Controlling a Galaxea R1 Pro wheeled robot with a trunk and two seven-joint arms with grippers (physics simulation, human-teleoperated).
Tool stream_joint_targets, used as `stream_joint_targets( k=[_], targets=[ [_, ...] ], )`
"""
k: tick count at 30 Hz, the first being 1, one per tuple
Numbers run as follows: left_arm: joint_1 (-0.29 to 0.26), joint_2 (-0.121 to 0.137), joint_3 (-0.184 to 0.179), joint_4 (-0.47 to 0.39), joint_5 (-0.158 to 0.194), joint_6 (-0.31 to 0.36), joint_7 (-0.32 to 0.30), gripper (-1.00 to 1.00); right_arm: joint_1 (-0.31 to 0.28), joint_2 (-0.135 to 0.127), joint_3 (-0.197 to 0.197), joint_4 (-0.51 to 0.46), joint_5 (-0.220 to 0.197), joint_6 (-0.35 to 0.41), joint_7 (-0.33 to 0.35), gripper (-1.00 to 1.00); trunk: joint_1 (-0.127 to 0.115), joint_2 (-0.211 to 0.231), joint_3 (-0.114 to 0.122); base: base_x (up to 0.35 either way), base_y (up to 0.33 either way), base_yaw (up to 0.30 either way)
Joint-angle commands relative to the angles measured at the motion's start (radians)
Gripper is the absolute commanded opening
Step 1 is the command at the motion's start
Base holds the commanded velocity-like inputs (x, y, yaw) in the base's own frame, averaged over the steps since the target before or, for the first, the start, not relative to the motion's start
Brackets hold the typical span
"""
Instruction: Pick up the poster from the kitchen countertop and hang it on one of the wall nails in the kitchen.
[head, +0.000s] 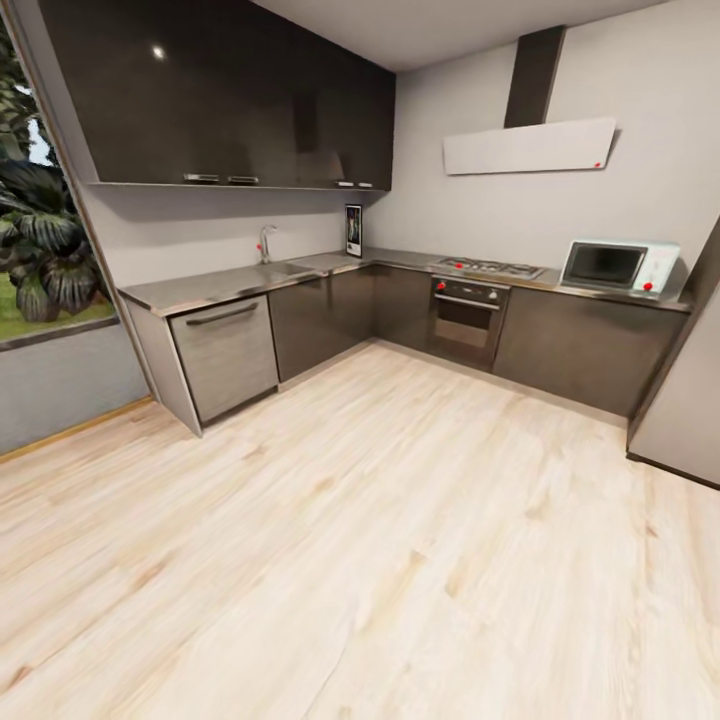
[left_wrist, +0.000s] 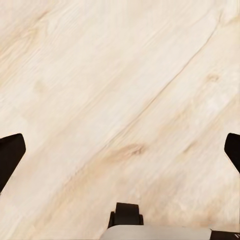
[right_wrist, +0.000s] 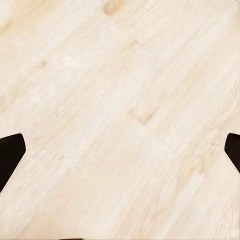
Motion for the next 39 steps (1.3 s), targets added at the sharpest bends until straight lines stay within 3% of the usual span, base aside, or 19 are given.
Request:
stream_joint_targets(
  k=[1,17,39],
  targets=[
    [0.0,0.0,0.001,-0.001,0.0,-0.002,0.0,1.0,-0.001,0.001,-0.007,0.001,0.009,-0.003,-0.001,1.0,0.001,0.0,-0.001,0.34,0.0,0.0],
    [0.0,-0.001,0.001,-0.001,0.0,-0.002,0.0,1.0,-0.001,0.001,-0.007,0.001,0.009,-0.003,-0.001,1.0,0.001,0.0,-0.001,0.34,-0.008,0.0],
    [0.0,0.0,0.001,-0.001,0.0,-0.002,0.0,1.0,-0.001,0.001,-0.007,0.001,0.01,-0.003,-0.001,1.0,0.001,0.0,-0.001,0.34,-0.091,0.0]
  ],
)
